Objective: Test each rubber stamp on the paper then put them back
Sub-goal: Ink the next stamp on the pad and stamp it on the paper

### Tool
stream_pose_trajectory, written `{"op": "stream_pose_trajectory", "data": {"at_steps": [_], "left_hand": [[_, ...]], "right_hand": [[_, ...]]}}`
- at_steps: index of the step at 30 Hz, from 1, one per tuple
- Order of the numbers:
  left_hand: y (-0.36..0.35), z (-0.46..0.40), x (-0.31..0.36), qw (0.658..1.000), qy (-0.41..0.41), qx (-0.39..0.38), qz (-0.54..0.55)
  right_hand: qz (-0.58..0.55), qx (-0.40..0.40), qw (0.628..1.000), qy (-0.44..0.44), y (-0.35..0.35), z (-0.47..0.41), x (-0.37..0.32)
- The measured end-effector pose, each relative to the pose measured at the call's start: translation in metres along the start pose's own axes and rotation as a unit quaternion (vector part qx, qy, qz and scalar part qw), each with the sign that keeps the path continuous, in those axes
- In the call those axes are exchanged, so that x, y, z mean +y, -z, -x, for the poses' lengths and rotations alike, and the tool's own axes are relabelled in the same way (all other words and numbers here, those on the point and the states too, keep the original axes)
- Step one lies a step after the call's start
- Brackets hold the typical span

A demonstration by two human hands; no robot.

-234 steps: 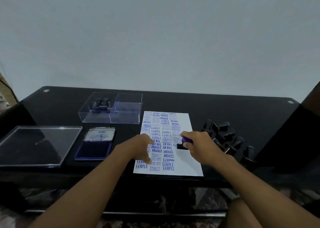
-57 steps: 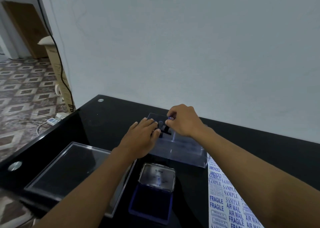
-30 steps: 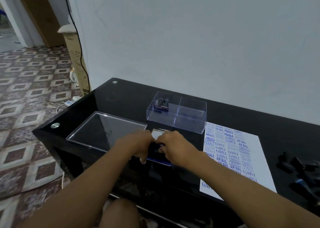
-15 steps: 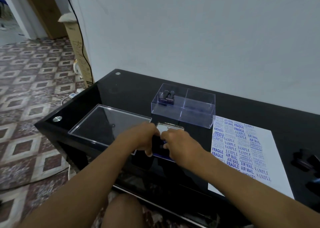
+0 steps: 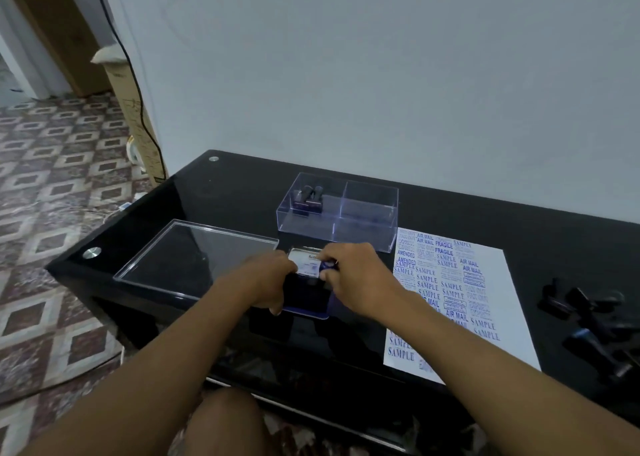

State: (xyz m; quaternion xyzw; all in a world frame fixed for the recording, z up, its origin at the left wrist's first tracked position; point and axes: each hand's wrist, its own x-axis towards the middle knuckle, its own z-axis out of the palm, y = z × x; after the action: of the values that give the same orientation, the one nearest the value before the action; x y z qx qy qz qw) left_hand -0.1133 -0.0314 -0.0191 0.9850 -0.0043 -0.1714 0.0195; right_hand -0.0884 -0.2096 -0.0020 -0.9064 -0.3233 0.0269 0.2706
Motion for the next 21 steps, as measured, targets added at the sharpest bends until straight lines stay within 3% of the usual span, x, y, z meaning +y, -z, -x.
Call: {"op": "stream_pose_trajectory", "data": {"at_steps": [6, 10, 13, 21], "left_hand": [[0.007, -0.006, 0.071, 0.991, -0.095, 0.083, 0.035], [-0.006, -0.019, 0.138, 0.979, -0.163, 0.043, 0.118], [-0.019, -0.03, 0.173, 0.977, -0.181, 0.01, 0.115], [-0.024, -0.039, 0.192, 0.979, -0.17, -0.028, 0.112]], "right_hand": [[0.026, 0.055, 0.997, -0.05, 0.063, 0.061, 0.054], [0.074, 0.055, 0.991, -0.099, 0.099, 0.108, 0.095], [0.086, 0.061, 0.986, -0.125, 0.11, 0.137, 0.117], [0.077, 0.063, 0.985, -0.142, 0.104, 0.161, 0.139]]}}
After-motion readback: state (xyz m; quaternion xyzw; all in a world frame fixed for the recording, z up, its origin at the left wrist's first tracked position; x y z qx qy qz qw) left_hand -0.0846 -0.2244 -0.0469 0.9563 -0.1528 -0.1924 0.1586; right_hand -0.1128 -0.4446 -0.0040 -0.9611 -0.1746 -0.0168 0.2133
